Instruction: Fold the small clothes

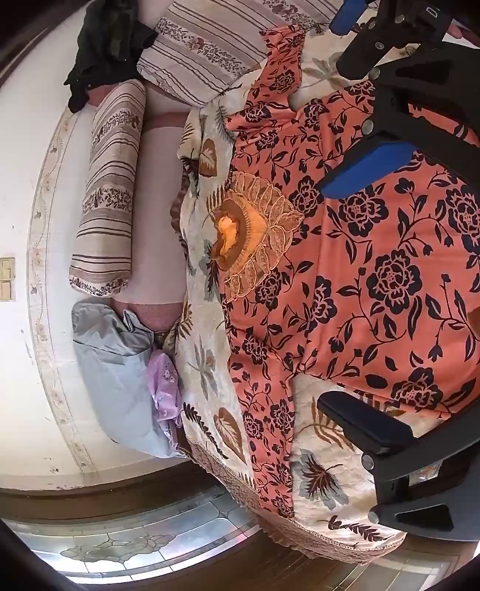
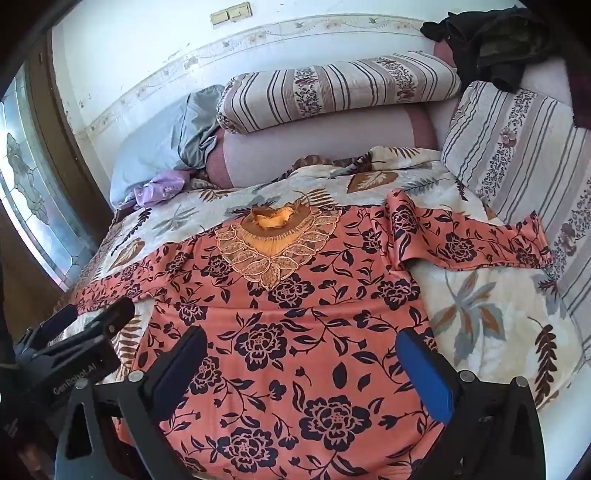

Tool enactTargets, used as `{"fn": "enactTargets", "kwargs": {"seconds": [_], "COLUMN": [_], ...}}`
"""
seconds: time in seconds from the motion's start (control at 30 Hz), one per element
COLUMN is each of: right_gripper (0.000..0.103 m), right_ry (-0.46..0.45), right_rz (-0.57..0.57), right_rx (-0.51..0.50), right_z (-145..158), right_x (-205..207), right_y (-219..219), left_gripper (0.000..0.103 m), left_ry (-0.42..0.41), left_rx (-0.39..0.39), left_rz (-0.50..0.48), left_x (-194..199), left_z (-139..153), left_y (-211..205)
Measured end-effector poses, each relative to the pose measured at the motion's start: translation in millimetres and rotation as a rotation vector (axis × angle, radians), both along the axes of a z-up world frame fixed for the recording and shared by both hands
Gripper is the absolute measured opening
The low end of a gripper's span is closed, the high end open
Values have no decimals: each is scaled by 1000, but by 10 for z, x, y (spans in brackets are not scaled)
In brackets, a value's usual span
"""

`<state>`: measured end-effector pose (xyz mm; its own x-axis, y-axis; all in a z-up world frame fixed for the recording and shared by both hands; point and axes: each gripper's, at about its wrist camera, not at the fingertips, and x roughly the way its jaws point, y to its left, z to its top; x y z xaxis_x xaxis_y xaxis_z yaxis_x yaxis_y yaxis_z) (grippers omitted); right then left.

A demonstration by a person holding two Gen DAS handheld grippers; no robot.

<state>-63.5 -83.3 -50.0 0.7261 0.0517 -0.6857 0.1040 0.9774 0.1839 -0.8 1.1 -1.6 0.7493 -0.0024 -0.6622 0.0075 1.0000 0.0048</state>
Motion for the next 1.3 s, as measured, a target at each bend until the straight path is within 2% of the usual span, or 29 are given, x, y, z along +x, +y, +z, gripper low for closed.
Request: {"fn": "enactTargets", "kwargs": {"seconds": [0.1, 0.17, 0.27, 0.63, 0.8, 1.3], "right_gripper": [103, 103, 103, 103, 103, 103], "right_ry": [13, 21, -9, -22, -1, 9], "right_rz": [4, -1, -3, -3, 4, 12], "right_rx": [-13, -3, 3, -22, -51, -51], "right_z": [-17, -42, -73, -62, -110, -134], "right_x": [14, 77, 24, 105, 100, 97], "right_y": [32, 37, 34, 74, 79, 89], "left_gripper": [103, 103, 103, 103, 103, 103], "left_ry": [87, 97, 98, 100, 100, 98], "left_rx": [-8, 5, 51, 41, 38, 38], "left_rz": [-27, -18, -2, -1, -7, -4], "left_x": [30, 49, 55, 77, 72, 89], "left_z": [-67, -87, -94, -217, -225, -229], "left_y": [33, 40, -28, -28, -29, -38]}}
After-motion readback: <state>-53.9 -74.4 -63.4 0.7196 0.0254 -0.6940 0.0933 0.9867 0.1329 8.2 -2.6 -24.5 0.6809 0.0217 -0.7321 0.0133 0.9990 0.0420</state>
